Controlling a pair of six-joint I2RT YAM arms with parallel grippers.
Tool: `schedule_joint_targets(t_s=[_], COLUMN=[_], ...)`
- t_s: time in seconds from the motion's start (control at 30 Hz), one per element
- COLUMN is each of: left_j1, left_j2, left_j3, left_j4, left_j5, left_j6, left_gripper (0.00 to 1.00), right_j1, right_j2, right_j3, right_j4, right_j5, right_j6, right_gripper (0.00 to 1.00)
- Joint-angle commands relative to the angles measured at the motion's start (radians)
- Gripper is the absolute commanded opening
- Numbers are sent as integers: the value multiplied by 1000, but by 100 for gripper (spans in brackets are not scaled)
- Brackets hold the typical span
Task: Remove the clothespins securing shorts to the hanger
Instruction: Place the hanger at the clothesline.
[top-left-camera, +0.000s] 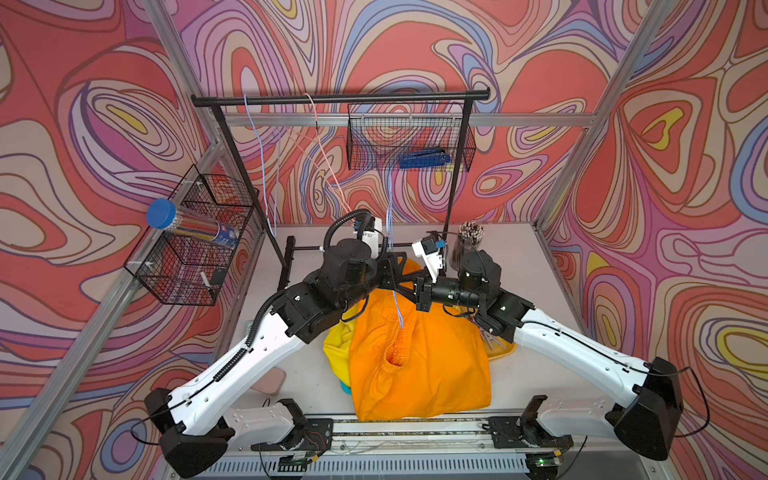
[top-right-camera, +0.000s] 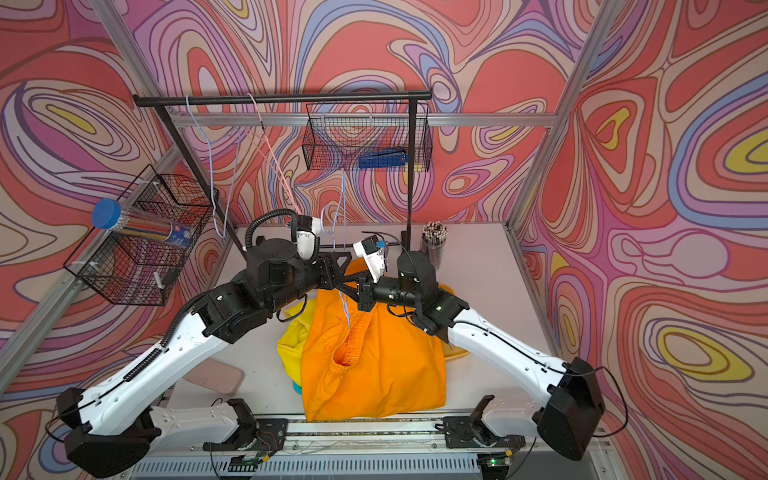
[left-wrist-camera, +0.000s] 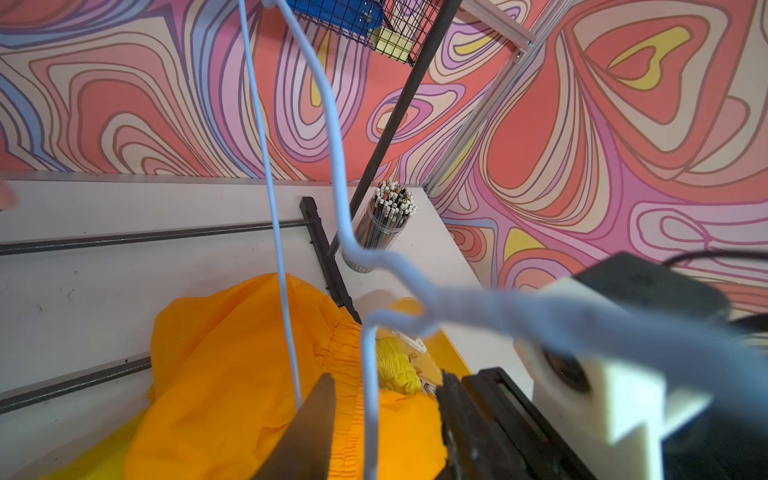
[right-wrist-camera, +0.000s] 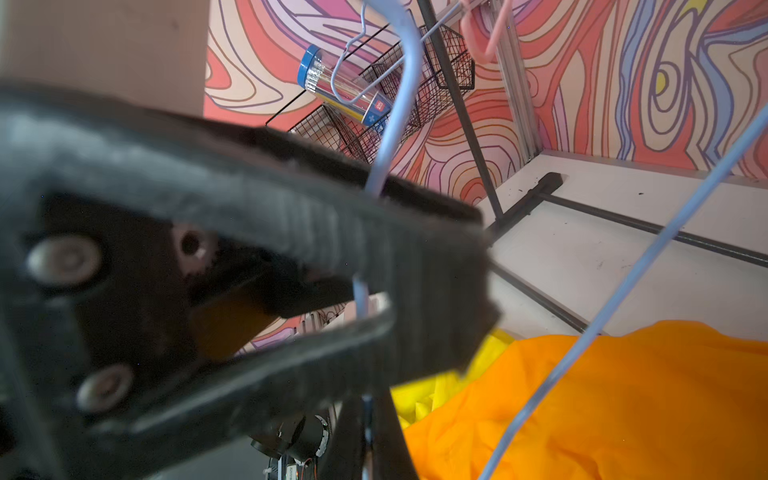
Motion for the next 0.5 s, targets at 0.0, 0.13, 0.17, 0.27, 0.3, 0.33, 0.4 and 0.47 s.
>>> schedule_joint_targets(t_s=[0.0, 0.13, 0.17, 0.27, 0.3, 0.33, 0.4, 0.47], left_j1=[0, 0, 1, 0, 1, 0, 2, 1], left_j2=[-87, -175, -195, -244, -254, -261, -267, -265], left_j3=[-25, -61, -69, -90, -95, -99, -108, -120], left_j4=[-75, -153, -176, -235, -253, -268, -295, -316], left_j5=[-20, -59, -71, -95, -98, -96, -78, -52], left_j6=[11, 16, 18, 27, 30, 33, 41, 48], left_gripper=[68, 84, 87, 96, 99, 100, 100, 100], right_j1=[1, -5, -12, -57, -79, -109, -161, -195], right_j2=[34, 106, 123, 168, 181, 196, 227, 266], right_j3=[89, 213, 244, 334, 357, 375, 415, 482], right_j4=[-19, -89, -93, -104, -97, -73, -31, -44], right_j5=[-15, -20, -41, -109, -133, -161, -209, -234], right_j6=[-17, -52, -48, -29, -12, 16, 75, 97], right_gripper=[0, 0, 0, 0, 0, 0, 0, 0])
